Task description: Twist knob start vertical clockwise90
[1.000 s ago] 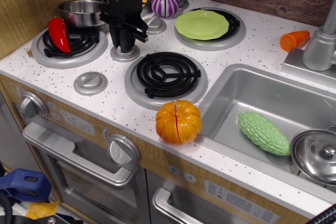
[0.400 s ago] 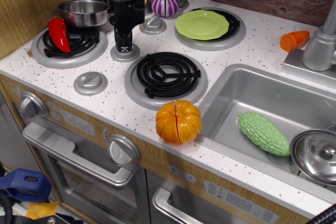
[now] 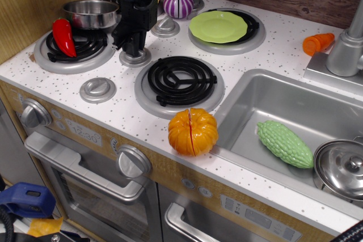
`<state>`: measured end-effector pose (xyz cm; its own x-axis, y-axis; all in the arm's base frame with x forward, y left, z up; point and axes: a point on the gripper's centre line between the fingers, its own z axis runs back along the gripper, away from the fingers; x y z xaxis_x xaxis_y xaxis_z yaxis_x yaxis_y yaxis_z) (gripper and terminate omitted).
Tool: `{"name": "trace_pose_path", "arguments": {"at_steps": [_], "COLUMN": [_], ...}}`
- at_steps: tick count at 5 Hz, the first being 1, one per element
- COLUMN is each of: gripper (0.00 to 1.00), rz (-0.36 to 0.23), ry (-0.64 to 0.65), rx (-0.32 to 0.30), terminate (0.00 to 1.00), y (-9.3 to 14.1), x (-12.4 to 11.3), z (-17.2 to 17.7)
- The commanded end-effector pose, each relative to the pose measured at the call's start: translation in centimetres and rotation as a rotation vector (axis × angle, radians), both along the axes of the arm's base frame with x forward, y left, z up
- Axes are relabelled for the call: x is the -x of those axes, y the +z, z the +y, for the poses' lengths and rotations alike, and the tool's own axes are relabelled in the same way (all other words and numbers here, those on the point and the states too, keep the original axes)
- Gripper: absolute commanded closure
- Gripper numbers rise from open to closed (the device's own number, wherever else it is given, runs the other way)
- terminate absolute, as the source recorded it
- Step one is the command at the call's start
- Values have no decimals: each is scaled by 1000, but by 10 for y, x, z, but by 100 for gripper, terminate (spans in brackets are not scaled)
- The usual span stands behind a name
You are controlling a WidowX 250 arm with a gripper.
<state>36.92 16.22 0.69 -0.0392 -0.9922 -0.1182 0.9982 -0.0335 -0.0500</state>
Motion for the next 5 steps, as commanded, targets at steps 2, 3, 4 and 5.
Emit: {"name": "trace_pose_path", "arguments": {"at_steps": [2,3,4,5], "gripper": [100,100,0,0], "rz": [148,108,108,108], "ry": [130,292,292,292], "rx": [57,73,73,73], "terminate": [0,0,0,100], "y": [-7,-7,-7,-7], "x": [83,86,86,86], "z": [93,81,81,81]}}
